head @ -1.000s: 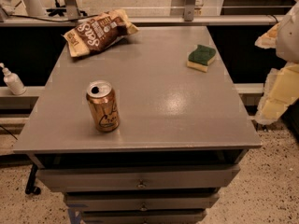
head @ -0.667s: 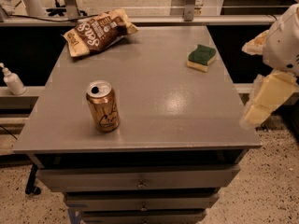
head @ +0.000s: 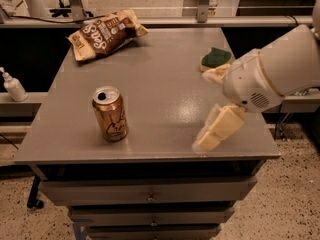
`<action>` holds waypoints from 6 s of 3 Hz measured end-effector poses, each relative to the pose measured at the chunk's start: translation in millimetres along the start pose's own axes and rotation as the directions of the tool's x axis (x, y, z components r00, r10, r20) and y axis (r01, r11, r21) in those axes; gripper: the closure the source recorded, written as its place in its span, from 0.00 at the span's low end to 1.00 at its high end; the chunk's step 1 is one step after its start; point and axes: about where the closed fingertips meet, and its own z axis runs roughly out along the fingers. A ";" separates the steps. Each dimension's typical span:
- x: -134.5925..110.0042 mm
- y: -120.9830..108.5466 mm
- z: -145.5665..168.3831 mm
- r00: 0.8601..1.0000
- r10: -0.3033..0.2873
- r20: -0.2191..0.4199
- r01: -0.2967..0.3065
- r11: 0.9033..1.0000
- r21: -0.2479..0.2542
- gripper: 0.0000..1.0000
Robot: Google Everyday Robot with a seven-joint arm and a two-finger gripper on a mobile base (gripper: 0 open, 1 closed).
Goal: Move orange can near brown chip bag
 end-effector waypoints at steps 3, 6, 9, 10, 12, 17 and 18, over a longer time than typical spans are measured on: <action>-92.2 4.9 107.8 0.843 0.142 0.519 -0.097 0.989 -0.112 0.00; -126.7 10.1 142.8 0.717 0.176 0.675 -0.151 0.984 -0.096 0.17; -105.1 -30.3 101.6 0.749 0.093 0.656 -0.168 0.985 0.051 0.87; -105.1 -32.5 99.7 0.750 0.089 0.655 -0.167 0.984 0.057 1.00; -112.4 -64.2 95.1 0.759 0.040 0.650 -0.163 0.978 0.130 1.00; -125.7 -319.9 132.1 0.728 0.032 0.685 -0.339 0.885 0.318 1.00; -119.8 -346.6 146.9 0.745 0.063 0.664 -0.367 0.870 0.330 1.00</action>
Offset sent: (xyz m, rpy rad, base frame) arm 0.0387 0.1491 -0.0246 0.7018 0.0331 0.0265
